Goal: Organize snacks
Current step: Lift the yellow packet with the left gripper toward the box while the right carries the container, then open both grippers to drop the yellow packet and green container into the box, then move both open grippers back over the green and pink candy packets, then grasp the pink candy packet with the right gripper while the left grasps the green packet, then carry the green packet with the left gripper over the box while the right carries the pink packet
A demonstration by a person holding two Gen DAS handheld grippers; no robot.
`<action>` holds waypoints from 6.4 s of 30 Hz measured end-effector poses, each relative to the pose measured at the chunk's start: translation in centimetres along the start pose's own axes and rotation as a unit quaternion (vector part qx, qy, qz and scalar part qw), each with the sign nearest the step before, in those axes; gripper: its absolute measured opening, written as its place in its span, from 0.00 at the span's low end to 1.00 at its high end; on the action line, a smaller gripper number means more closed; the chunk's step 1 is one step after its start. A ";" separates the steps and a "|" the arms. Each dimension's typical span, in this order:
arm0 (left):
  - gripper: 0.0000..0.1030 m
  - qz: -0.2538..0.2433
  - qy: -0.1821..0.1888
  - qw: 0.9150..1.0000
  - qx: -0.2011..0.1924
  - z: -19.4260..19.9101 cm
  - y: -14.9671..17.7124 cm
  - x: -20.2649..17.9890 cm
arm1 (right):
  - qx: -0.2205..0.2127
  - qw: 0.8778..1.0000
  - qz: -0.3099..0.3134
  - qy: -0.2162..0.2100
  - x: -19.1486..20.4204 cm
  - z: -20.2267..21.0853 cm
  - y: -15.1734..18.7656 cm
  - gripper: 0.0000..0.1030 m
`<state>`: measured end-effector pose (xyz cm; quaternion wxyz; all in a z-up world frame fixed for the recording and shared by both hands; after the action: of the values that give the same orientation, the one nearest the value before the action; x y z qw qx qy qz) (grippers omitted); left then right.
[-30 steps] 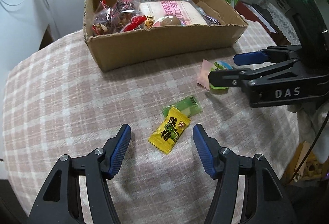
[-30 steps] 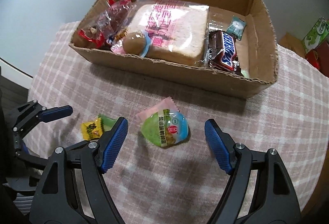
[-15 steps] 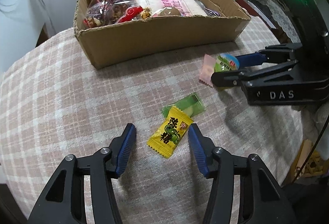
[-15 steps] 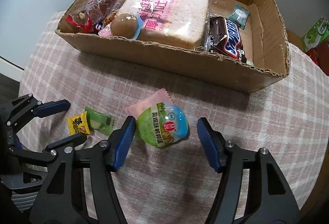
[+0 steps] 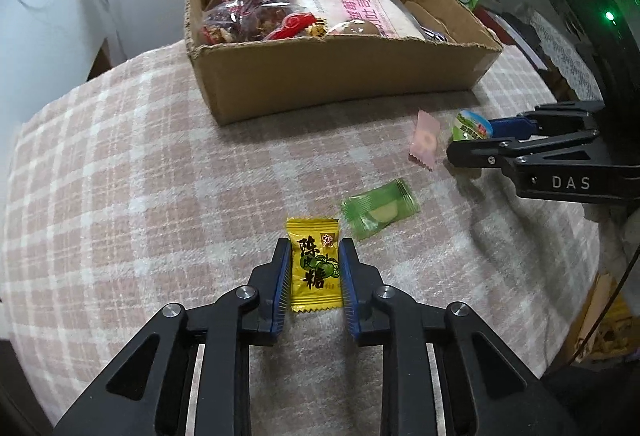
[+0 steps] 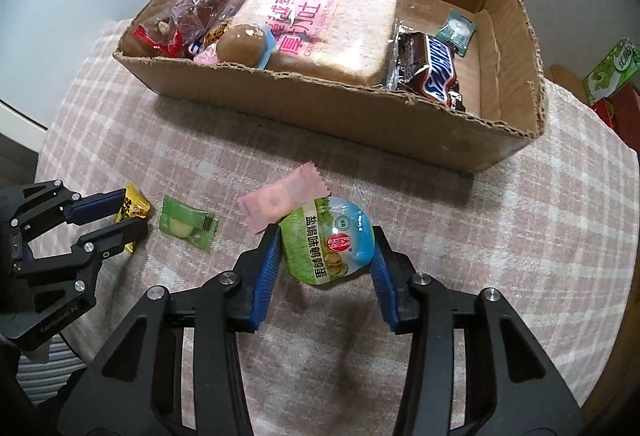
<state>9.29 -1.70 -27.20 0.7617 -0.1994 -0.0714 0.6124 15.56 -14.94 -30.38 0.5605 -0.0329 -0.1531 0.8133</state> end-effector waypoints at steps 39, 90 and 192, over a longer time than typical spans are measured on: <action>0.21 -0.006 -0.011 0.991 -0.133 7.2 -13.8 0.6 | -0.133 0.991 -0.024 0.004 -5.0 10.3 -9.4 0.44; 0.62 -0.007 -0.039 0.992 -0.119 5.6 -14.8 -0.2 | -0.105 0.993 -0.015 0.044 -5.8 8.4 -9.6 0.74; 0.21 -0.142 0.017 0.990 0.010 -2.7 -1.9 -6.4 | 0.039 0.999 -0.004 0.001 -0.6 -1.9 -1.7 0.26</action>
<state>10.43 -8.81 -28.00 0.8442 -0.1895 -0.0798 0.4950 17.71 -14.51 -31.82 0.5648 -0.0116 -0.1204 0.8163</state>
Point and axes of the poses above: each gripper's, at about its wrist camera, not at the fingertips, and z roughly against the way its jaws point, x to its left, y to its underside, the point moved 2 cm from there along -z, roughly the way its jaws point, and after that the axes turned 1 degree about -y, right-handed, at the moved point
